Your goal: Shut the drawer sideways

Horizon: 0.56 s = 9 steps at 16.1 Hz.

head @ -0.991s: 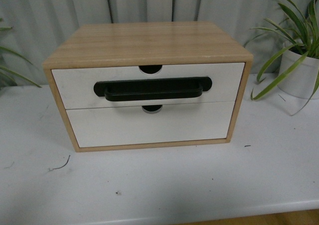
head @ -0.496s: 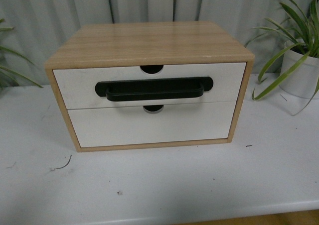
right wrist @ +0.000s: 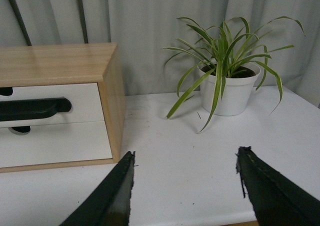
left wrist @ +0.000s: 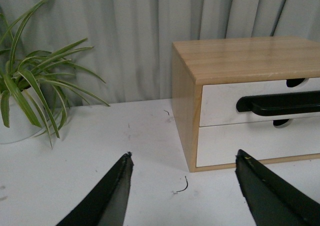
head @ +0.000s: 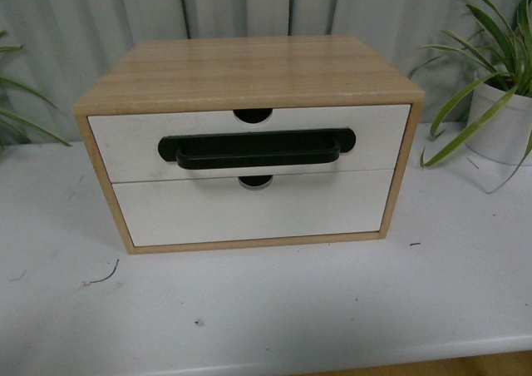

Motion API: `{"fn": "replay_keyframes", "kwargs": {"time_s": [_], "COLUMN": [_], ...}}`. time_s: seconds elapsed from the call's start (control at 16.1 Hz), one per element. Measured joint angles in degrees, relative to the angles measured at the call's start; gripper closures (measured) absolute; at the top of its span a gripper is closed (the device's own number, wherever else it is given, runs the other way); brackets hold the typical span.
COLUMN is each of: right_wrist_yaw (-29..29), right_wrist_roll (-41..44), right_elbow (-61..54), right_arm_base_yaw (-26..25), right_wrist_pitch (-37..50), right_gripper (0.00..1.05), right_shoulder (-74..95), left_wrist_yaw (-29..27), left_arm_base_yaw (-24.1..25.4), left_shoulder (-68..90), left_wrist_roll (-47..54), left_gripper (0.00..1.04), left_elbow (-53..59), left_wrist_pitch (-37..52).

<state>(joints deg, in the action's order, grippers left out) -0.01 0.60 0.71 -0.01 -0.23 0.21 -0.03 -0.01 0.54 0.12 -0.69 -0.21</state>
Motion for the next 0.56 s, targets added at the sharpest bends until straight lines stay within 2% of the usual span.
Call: {"fn": "replay_keyframes", "kwargs": {"time_s": [0.19,0.25,0.31,0.56], "right_wrist_yaw": [0.0,0.0,0.0,0.0], "right_wrist_roll": [0.0,0.0,0.0,0.0], "right_elbow": [0.0,0.0,0.0,0.0], "right_arm_base_yaw": [0.0,0.0,0.0,0.0], "right_wrist_pitch": [0.0,0.0,0.0,0.0], "right_gripper": [0.11,0.04,0.07,0.06], "right_shoulder": [0.0,0.0,0.0,0.0], "left_wrist_yaw": [0.0,0.0,0.0,0.0], "left_arm_base_yaw": [0.0,0.0,0.0,0.0], "left_shoulder": [0.0,0.0,0.0,0.0], "left_wrist_roll": [0.0,0.0,0.0,0.0], "left_gripper": [0.08,0.05,0.07,0.07], "left_elbow": [0.0,0.0,0.0,0.0], "left_wrist_pitch": [0.0,0.0,0.0,0.0]}}
